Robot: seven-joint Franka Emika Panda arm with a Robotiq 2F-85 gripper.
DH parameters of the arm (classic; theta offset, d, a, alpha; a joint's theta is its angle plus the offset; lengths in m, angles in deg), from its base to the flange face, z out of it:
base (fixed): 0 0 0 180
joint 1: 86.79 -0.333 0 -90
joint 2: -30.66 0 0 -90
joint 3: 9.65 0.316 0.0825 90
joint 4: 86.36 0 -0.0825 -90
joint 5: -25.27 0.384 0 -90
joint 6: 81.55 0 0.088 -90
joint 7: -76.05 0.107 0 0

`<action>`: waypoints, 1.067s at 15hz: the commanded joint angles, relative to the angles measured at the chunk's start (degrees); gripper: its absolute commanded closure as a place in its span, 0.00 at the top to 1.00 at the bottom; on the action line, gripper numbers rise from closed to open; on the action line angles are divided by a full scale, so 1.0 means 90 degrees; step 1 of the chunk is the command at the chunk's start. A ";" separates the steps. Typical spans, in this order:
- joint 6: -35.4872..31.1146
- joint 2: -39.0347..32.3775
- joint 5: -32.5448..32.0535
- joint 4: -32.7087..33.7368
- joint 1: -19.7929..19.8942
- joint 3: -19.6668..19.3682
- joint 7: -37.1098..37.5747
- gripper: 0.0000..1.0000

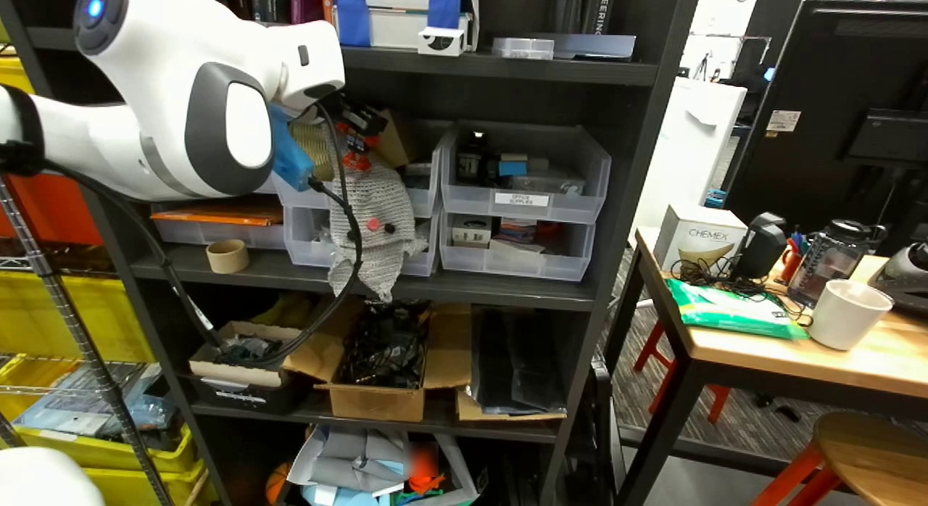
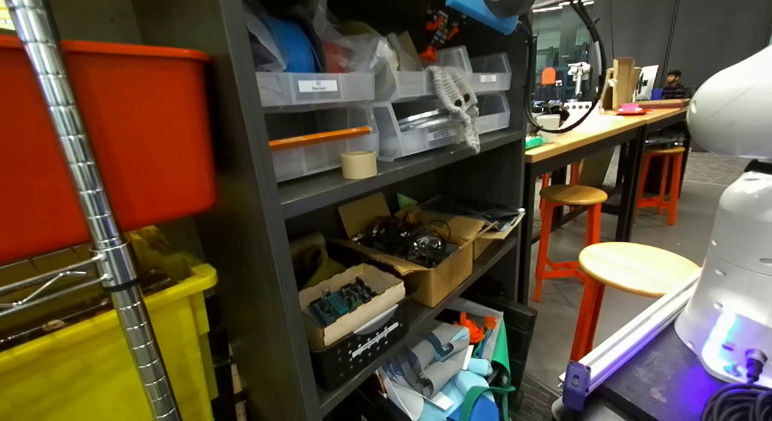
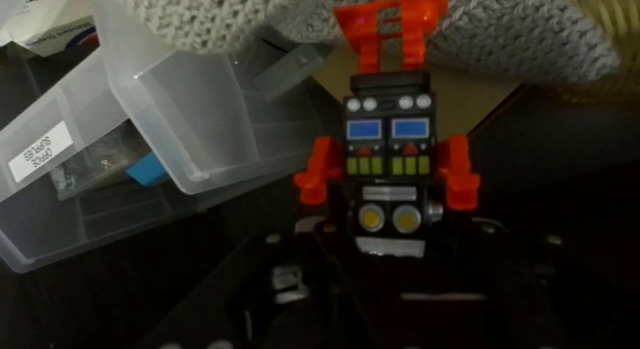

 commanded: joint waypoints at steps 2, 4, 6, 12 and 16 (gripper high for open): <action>-0.0221 -0.0149 -0.0060 0.0130 0.0401 0.0145 -0.0005 0.18; -0.0255 -0.0148 -0.0061 0.0128 0.0539 0.0208 0.0001 0.18; -0.0293 -0.0143 -0.0059 0.0119 0.0644 0.0245 -0.0011 0.18; -0.0378 -0.0129 -0.0054 0.0106 0.1042 0.0448 0.0007 0.18; -0.0420 -0.0189 -0.0071 0.0165 0.1344 0.0642 -0.0016 0.18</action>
